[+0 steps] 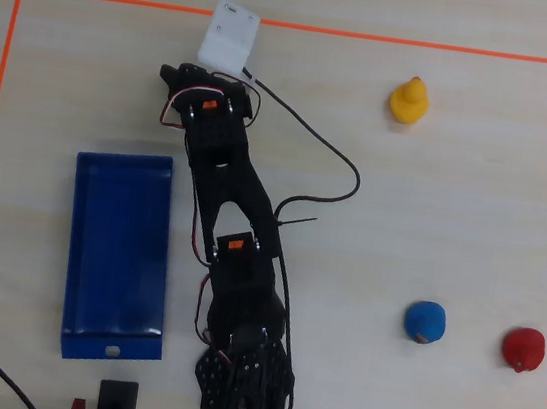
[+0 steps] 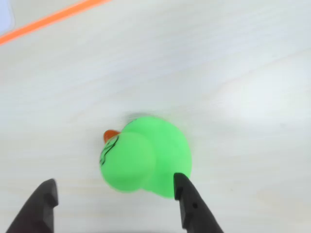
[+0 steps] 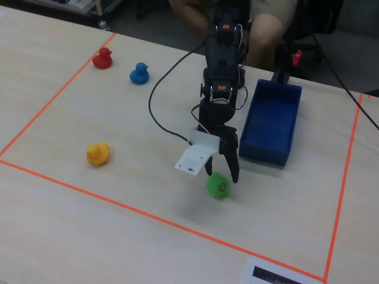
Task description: Grasp green duck and put it into box.
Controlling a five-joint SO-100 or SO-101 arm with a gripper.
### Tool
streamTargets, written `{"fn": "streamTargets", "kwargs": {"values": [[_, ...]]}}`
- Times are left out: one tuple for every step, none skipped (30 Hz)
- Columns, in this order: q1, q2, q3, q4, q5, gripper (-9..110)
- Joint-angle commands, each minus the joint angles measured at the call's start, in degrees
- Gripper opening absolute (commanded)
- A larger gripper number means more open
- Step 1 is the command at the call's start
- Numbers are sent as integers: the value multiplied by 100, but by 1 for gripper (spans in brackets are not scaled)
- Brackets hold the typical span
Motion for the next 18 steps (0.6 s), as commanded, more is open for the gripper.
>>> {"fn": "streamTargets", "kwargs": {"values": [[9, -123, -316, -264, -53, 32], [-9, -202, -316, -290, -53, 31], [-18, -264, -290, -334, -53, 31], [-35, -325, -255, -396, -53, 30], [-44, -369, -237, -439, -44, 26], [-53, -413, -211, -483, -44, 19], [-62, -439, -167, -571, 0, 6], [-62, -457, -132, -659, 35, 0], [-62, -483, -123, -659, 44, 0], [-62, -492, -114, -650, 53, 0], [-53, -483, -97, -642, 62, 0], [-35, -448, -62, -642, 70, 0], [-18, -387, -26, -633, 105, 0], [9, -308, 0, -606, 167, 0], [35, -176, 35, -536, 211, 0], [62, 0, 62, -422, 264, 0], [88, 229, 88, -255, 299, 0], [114, 519, 105, -26, 360, 0]]}}
